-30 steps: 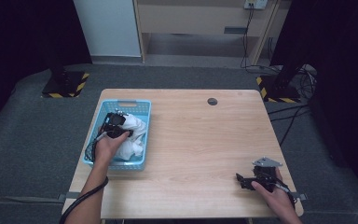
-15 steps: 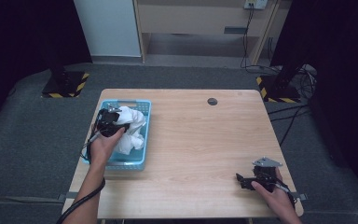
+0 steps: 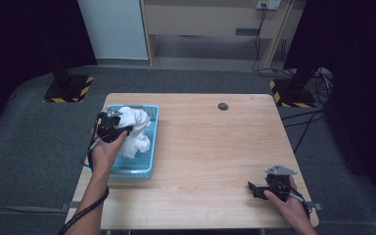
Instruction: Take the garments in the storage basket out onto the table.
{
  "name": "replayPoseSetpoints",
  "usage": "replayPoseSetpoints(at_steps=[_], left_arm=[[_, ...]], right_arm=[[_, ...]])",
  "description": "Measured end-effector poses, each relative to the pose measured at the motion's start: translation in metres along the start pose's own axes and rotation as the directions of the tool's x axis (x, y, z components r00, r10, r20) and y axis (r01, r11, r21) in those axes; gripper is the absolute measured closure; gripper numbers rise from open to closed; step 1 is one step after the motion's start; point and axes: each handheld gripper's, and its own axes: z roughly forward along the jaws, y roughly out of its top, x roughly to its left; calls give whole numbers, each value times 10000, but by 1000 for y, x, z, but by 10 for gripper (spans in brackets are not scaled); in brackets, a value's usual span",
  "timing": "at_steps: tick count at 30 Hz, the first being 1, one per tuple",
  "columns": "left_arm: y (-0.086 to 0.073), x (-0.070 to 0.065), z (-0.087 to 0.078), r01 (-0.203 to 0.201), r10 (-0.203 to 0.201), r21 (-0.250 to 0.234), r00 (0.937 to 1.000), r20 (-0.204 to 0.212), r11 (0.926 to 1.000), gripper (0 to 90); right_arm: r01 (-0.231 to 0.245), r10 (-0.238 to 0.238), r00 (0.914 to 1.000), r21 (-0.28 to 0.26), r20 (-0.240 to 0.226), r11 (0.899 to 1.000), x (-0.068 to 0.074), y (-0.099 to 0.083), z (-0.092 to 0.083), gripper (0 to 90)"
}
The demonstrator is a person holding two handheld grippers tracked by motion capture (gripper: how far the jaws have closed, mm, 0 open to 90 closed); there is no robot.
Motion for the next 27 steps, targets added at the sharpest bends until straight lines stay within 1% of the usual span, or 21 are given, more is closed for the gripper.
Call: replayPoseSetpoints(at_steps=[4,8,11,13,20,27], left_arm=[[-1,1,-3,131,-132,-213,9999,-70,9997,619],[-1,2,-7,349,-350,-514,9994,-14,9981,620],[1,3,-10,345,-350,-627,9994,-59,9974,620],[1,4,-11,456,-458,-709,9989,-18,9964,620],[0,4,-10,446,-445,-732,9990,18,9963,620],[-2,3,-13,541,-542,-1017,9985,18,9933,619]], right_arm=[[2,-2,10000,-1,0,10000,0,0,0,4],[4,-4,10000,-2,-3,10000,0,0,0,3],[-1,1,10000,-1,1,10000,0,0,0,3],[0,0,10000,-2,1,10000,0,0,0,3],[-2,2,10000,-2,3,10000,0,0,0,3],[-2,2,10000,-3,3,10000,0,0,0,3]])
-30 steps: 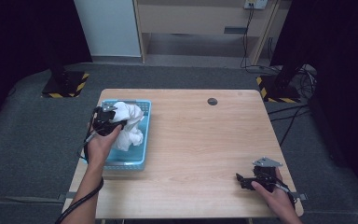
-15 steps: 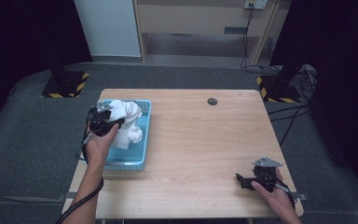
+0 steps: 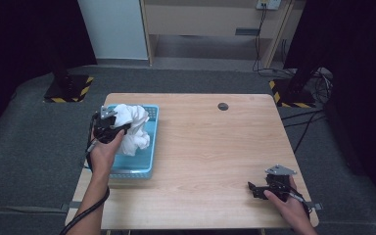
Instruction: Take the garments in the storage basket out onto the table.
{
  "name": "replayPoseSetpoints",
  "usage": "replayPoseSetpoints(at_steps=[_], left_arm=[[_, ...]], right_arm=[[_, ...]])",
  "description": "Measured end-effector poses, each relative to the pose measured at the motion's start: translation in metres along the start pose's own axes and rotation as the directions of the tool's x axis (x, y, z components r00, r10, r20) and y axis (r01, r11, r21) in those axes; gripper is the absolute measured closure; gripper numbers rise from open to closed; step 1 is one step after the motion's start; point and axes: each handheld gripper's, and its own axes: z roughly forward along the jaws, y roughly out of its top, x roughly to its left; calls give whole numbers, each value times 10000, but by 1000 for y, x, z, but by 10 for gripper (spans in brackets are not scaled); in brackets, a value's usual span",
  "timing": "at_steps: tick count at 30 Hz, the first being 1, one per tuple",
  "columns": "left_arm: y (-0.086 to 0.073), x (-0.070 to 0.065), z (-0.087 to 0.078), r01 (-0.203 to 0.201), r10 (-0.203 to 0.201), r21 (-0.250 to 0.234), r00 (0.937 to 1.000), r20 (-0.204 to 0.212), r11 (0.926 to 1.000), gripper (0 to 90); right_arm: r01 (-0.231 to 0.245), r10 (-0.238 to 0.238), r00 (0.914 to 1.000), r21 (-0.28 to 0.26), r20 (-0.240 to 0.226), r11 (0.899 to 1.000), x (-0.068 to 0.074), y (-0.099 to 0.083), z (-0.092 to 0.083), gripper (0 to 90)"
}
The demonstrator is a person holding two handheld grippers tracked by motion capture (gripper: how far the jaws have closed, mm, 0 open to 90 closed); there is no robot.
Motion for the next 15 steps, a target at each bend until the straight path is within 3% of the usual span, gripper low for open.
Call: replayPoseSetpoints(at_steps=[3,15], left_arm=[[-1,2,-3,275,-272,-202,9996,118,9994,619],[-2,5,-11,386,-389,-524,9992,-40,9979,618]], right_arm=[[1,-1,10000,1,0,10000,0,0,0,3],[-3,3,10000,3,1,10000,0,0,0,3]])
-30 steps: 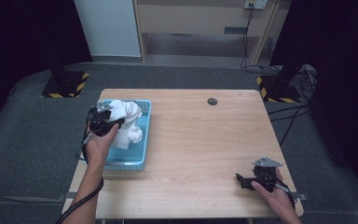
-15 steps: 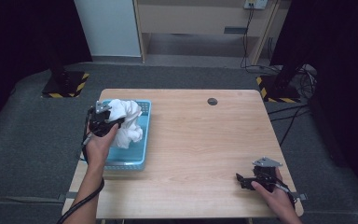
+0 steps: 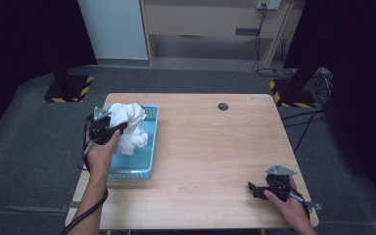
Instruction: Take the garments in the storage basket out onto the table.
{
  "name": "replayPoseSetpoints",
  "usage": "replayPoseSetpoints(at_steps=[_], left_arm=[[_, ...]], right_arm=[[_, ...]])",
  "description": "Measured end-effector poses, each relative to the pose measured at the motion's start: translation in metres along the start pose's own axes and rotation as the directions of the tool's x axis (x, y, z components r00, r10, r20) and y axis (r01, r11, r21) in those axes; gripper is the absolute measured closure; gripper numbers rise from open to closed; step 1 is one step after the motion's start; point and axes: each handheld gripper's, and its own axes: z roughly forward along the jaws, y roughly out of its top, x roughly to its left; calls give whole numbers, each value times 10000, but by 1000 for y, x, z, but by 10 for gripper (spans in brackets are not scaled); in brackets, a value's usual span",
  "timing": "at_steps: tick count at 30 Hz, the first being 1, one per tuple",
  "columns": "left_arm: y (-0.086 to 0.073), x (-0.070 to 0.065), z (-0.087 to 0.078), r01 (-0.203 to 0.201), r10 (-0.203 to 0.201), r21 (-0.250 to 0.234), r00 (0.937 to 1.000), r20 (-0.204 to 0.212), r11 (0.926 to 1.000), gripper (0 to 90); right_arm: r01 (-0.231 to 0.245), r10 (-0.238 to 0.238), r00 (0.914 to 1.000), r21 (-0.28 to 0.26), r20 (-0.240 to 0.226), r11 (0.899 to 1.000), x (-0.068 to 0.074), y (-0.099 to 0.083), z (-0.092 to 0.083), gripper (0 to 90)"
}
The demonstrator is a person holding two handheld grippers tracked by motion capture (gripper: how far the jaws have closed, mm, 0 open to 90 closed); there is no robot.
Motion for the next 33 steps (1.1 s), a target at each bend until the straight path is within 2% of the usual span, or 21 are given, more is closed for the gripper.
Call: replayPoseSetpoints(at_steps=[16,24,33], left_arm=[[4,-4,-7,-11,9,-416,10000,-50,9991,618],[10,-11,-11,-195,191,-607,9998,-73,9980,618],[15,-19,-15,-277,284,-795,9996,81,9964,617]], right_arm=[[1,-1,10000,-2,-1,10000,0,0,0,3],[3,-3,10000,-1,0,10000,0,0,0,3],[4,-4,10000,-3,-1,10000,0,0,0,3]])
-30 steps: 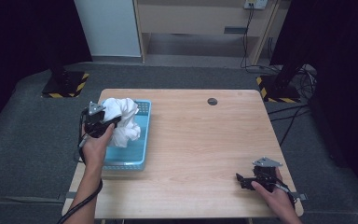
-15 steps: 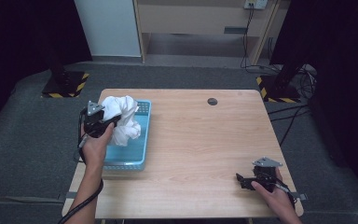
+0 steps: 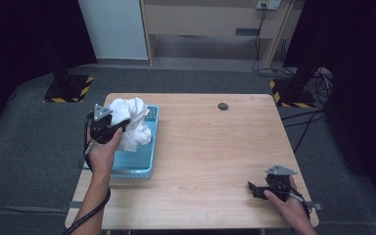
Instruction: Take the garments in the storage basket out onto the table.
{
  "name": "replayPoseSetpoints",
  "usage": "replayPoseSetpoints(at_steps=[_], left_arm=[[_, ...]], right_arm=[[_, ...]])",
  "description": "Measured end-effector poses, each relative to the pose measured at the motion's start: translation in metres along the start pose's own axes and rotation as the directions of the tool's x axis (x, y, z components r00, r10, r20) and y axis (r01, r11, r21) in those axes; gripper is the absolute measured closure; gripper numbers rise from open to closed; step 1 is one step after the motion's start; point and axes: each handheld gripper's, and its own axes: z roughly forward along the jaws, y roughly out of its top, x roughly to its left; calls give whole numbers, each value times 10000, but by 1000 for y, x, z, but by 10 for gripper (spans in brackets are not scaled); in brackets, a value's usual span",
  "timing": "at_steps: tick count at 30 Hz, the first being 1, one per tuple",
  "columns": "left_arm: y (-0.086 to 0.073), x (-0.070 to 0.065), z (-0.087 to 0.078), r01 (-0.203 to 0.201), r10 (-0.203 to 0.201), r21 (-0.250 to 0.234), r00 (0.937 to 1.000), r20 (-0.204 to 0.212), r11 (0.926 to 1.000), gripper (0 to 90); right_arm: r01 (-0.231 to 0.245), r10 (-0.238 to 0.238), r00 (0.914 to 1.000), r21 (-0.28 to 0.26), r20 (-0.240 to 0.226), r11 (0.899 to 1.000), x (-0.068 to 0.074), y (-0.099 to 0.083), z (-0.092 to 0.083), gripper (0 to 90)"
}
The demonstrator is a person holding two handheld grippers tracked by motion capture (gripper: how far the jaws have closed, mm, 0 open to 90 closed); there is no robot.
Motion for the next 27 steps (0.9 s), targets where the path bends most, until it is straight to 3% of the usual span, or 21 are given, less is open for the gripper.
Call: replayPoseSetpoints(at_steps=[20,27], left_arm=[[11,-17,-3,-250,257,-287,9994,244,9993,617],[12,-20,-2,-135,149,-455,9994,308,9989,617]], right_arm=[[-2,2,10000,0,0,10000,0,0,0,3],[1,-1,10000,-1,0,10000,0,0,0,3]])
